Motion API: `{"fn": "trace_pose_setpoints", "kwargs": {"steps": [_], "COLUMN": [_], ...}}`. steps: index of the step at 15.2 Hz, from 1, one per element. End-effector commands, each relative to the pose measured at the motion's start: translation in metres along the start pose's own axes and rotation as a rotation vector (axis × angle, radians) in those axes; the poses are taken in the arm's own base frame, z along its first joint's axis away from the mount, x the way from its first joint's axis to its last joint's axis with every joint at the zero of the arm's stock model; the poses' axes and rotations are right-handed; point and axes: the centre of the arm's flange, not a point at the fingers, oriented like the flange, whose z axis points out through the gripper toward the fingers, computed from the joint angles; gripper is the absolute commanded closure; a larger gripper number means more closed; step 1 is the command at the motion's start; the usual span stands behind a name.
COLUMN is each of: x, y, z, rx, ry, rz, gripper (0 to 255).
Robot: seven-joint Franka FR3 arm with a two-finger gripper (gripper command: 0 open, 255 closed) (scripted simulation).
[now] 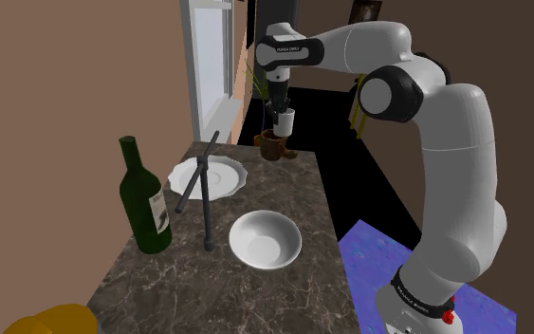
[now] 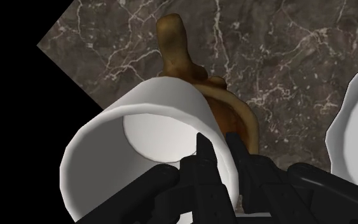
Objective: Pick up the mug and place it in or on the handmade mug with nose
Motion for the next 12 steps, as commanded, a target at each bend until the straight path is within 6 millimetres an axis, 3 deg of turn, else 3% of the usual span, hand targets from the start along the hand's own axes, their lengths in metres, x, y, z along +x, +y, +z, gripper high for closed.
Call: {"fn": "trace_pose_setpoints", "kwargs": {"steps": [1, 2, 7, 11, 12], "x": [0.000, 0.000, 0.000, 0.000, 0.000], "y": [0.000, 0.000, 0.000, 0.000, 0.000], "z": [0.000, 0.000, 0.000, -0.050, -0.050], "rx": [0.000, 0.000, 0.000, 0.000, 0.000], "ry": [0.000, 0.000, 0.000, 0.000, 0.000], "rz": [0.000, 0.000, 0.000, 0.000, 0.000], "gripper": [255, 0, 0, 0, 0]}}
